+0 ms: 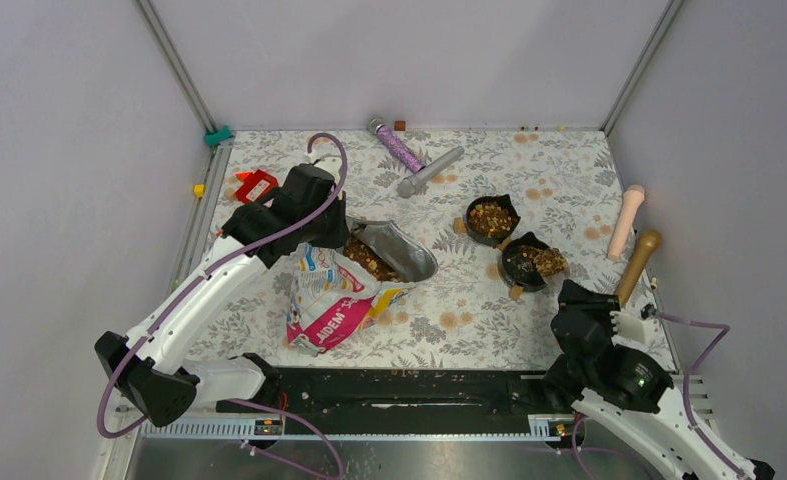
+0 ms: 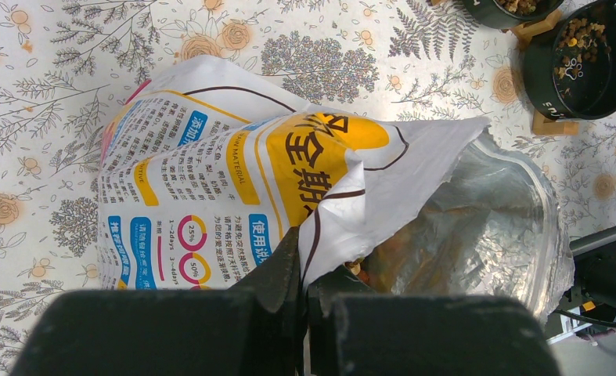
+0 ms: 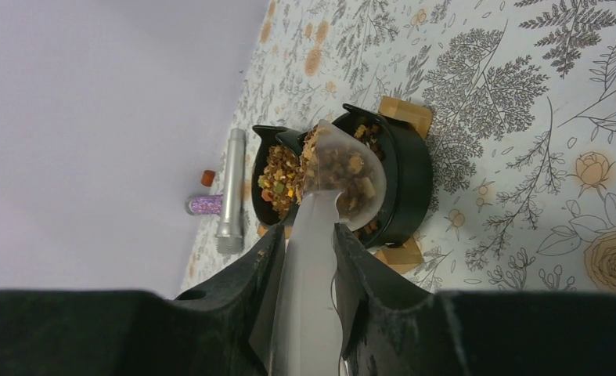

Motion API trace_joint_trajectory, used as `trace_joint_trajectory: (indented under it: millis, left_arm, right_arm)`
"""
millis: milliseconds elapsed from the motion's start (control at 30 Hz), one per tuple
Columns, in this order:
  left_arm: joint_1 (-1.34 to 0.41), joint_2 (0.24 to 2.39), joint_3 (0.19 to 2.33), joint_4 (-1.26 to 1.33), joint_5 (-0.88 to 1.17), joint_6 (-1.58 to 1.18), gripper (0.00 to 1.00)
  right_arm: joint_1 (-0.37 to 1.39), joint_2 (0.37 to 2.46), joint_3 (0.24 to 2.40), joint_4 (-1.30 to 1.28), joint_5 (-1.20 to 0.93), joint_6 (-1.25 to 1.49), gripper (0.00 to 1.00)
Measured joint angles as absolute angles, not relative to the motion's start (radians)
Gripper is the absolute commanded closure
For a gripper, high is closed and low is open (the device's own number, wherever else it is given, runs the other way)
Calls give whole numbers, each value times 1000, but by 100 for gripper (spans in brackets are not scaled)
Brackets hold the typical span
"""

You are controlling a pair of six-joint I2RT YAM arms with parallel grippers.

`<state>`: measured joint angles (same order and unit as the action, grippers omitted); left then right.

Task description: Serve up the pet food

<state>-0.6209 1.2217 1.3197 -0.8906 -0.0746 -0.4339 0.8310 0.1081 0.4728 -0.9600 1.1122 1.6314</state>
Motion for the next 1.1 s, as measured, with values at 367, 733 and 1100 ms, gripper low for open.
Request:
trace_joint_trajectory:
  millis: [367, 733, 1100]
  left_arm:
    - [-621, 1222, 1320, -891, -74, -434, 100]
    - [-621, 1227, 1320, -889, -73, -434, 100]
    - [-621, 1236, 1320, -885, -71, -435, 100]
  right_arm:
    - [831, 200, 481, -960, 1105, 1631, 100]
    - [831, 270, 509, -959, 1106, 1624, 100]
    - [831, 326, 523, -959, 1106, 1614, 100]
